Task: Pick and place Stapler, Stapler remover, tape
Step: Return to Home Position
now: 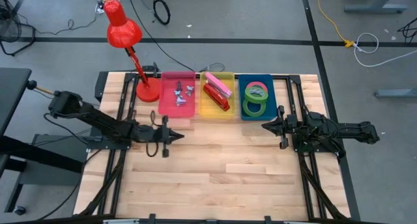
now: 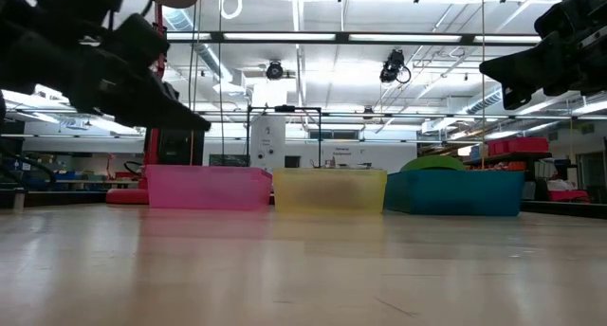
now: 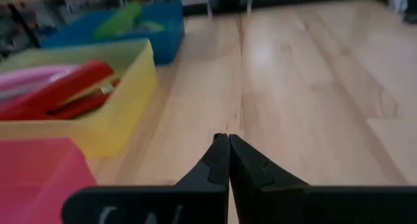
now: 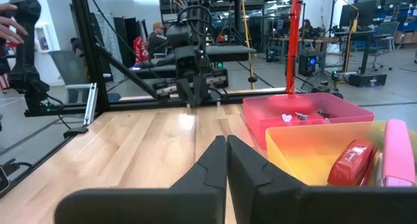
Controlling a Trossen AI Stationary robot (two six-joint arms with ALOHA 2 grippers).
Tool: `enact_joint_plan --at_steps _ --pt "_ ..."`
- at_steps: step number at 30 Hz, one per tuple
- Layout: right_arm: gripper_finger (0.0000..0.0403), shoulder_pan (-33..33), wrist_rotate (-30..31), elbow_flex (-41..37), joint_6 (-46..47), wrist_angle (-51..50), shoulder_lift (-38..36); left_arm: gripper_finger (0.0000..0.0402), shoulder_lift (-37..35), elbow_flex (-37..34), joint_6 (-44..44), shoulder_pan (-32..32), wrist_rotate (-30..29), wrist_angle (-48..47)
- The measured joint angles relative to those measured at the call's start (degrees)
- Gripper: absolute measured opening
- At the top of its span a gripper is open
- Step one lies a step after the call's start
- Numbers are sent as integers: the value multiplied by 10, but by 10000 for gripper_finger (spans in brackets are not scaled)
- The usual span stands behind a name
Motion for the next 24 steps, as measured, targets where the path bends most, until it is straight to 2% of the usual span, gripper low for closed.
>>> enact_joint_plan --at_steps 6,14,24 --pt "16 0 0 0 0 0 0 3 -63 -61 6 12 7 61" --pt "16 0 0 0 0 0 0 3 -133 -100 6 26 69 71" --pt "16 0 0 0 0 0 0 3 -232 -101 6 26 96 -25"
